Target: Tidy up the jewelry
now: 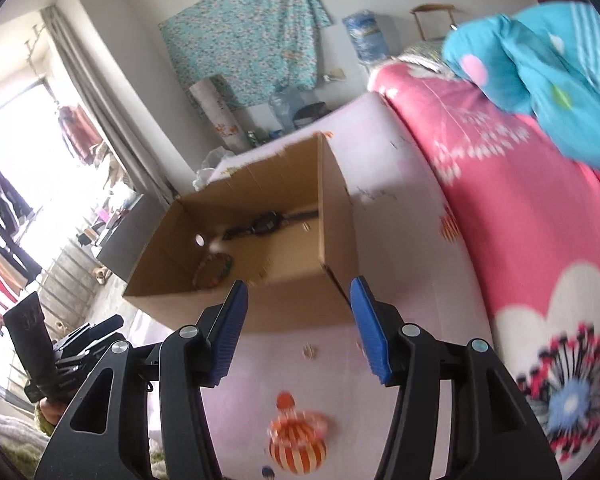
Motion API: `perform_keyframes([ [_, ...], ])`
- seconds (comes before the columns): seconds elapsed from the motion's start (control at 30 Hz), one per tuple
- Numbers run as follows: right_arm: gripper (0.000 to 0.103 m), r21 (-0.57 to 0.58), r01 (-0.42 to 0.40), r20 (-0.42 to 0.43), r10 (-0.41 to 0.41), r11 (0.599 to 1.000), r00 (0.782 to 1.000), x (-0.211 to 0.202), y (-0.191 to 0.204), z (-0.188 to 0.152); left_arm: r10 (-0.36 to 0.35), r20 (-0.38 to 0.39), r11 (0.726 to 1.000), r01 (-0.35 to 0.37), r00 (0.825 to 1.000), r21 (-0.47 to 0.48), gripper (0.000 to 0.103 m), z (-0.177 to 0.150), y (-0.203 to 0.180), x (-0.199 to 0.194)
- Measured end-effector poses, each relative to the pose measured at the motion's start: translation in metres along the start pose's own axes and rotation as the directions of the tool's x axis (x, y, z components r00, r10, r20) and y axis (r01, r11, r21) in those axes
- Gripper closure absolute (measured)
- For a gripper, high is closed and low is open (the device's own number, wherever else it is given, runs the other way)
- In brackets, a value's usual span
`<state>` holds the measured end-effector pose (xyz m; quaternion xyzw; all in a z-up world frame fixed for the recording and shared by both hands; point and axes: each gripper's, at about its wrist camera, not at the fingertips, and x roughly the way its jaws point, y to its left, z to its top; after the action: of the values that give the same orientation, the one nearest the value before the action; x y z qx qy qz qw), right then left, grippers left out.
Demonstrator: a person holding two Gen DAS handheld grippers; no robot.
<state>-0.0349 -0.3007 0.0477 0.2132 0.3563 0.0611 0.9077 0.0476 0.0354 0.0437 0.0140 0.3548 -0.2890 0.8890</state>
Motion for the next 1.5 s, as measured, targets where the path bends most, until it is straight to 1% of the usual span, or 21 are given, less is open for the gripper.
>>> perform_keyframes([
  [0.1, 0.051, 0.047, 0.028, -0.025, -0.027, 0.999, 0.999, 0.003, -0.011, -0.014, -0.043, -0.029, 0.999, 0.043, 0.999, 0.015, 0.042, -0.008, -0.015, 0.013],
  [0.13, 0.051, 0.051, 0.043, -0.029, -0.041, 0.998, 0.999, 0.005, -0.014, -0.018, -0.069, -0.041, 0.997, 0.070, 0.997, 0.017, 0.042, -0.010, -0.022, 0.022],
  [0.17, 0.051, 0.047, 0.086, -0.040, -0.084, 0.995, 0.996, 0.008, -0.017, -0.022, -0.082, -0.052, 0.996, 0.084, 0.995, 0.024, 0.042, -0.010, -0.028, 0.029],
  [0.27, 0.051, 0.035, 0.168, -0.068, -0.166, 0.985, 0.984, 0.018, -0.021, -0.029, -0.077, -0.076, 0.991, 0.085, 0.994, 0.101, 0.042, -0.012, -0.052, 0.052],
  [0.33, 0.051, 0.032, 0.208, -0.092, -0.205, 0.978, 0.974, 0.027, -0.024, -0.035, -0.054, -0.086, 0.982, 0.069, 0.995, 0.173, 0.042, -0.014, -0.069, 0.065],
  [0.37, 0.051, 0.032, 0.214, -0.103, -0.210, 0.976, 0.972, 0.030, -0.025, -0.038, -0.045, -0.092, 0.975, 0.064, 0.995, 0.212, 0.042, -0.015, -0.078, 0.073],
  [0.4, 0.051, 0.034, 0.218, -0.113, -0.213, 0.975, 0.970, 0.034, -0.026, -0.041, -0.043, -0.094, 0.968, 0.065, 0.995, 0.244, 0.042, -0.015, -0.087, 0.080],
  [0.5, 0.051, 0.033, 0.223, -0.127, -0.217, 0.974, 0.968, 0.044, -0.030, -0.048, -0.045, -0.117, 0.954, 0.077, 0.992, 0.288, 0.043, -0.013, -0.102, 0.098],
  [0.6, 0.051, 0.020, 0.233, -0.137, -0.228, 0.972, 0.964, 0.053, -0.032, -0.054, -0.063, -0.131, 0.951, 0.099, 0.989, 0.293, 0.045, -0.010, -0.110, 0.109],
  [0.67, 0.051, 0.002, 0.241, -0.138, -0.239, 0.970, 0.961, 0.058, -0.032, -0.055, -0.072, -0.135, 0.949, 0.110, 0.988, 0.296, 0.050, -0.007, -0.112, 0.115],
  [0.73, 0.051, -0.011, 0.241, -0.143, -0.240, 0.971, 0.960, 0.063, -0.034, -0.057, -0.074, -0.147, 0.947, 0.116, 0.986, 0.298, 0.052, -0.005, -0.115, 0.123],
  [0.77, 0.051, -0.012, 0.239, -0.148, -0.238, 0.971, 0.960, 0.064, -0.034, -0.057, -0.076, -0.150, 0.947, 0.119, 0.986, 0.297, 0.056, -0.004, -0.115, 0.127],
  [0.87, 0.051, -0.007, 0.224, -0.161, -0.222, 0.975, 0.962, 0.069, -0.037, -0.059, -0.087, -0.172, 0.947, 0.135, 0.981, 0.293, 0.061, -0.001, -0.116, 0.137],
  [1.0, 0.052, -0.013, 0.203, -0.159, -0.202, 0.979, 0.966, 0.073, -0.038, -0.059, -0.087, -0.187, 0.945, 0.141, 0.979, 0.296, 0.063, 0.003, -0.119, 0.147],
  [1.13, 0.055, -0.060, 0.202, -0.154, -0.209, 0.978, 0.966, 0.078, -0.034, -0.058, -0.091, -0.198, 0.940, 0.149, 0.976, 0.306, 0.063, 0.004, -0.124, 0.154],
  [1.2, 0.061, -0.084, 0.211, -0.157, -0.222, 0.974, 0.962, 0.081, -0.033, -0.059, -0.091, -0.206, 0.938, 0.153, 0.974, 0.311, 0.063, 0.004, -0.125, 0.157],
  [1.23, 0.061, -0.092, 0.212, -0.159, -0.225, 0.973, 0.961, 0.082, -0.033, -0.058, -0.090, -0.211, 0.938, 0.154, 0.973, 0.312, 0.064, 0.004, -0.126, 0.159],
  [1.27, 0.062, -0.100, 0.211, -0.158, -0.225, 0.972, 0.962, 0.083, -0.033, -0.057, -0.089, -0.217, 0.937, 0.155, 0.972, 0.313, 0.068, 0.003, -0.127, 0.162],
  [1.4, 0.063, -0.115, 0.211, -0.158, -0.227, 0.971, 0.961, 0.084, -0.033, -0.055, -0.087, -0.237, 0.934, 0.162, 0.968, 0.318, 0.071, 0.002, -0.128, 0.169],
  [1.43, 0.063, -0.115, 0.211, -0.157, -0.228, 0.971, 0.961, 0.084, -0.033, -0.055, -0.088, -0.241, 0.934, 0.164, 0.966, 0.316, 0.073, 0.002, -0.127, 0.171],
  [1.5, 0.063, -0.110, 0.213, -0.156, -0.228, 0.971, 0.961, 0.083, -0.035, -0.054, -0.083, -0.239, 0.934, 0.159, 0.968, 0.319, 0.074, 0.002, -0.127, 0.172],
])
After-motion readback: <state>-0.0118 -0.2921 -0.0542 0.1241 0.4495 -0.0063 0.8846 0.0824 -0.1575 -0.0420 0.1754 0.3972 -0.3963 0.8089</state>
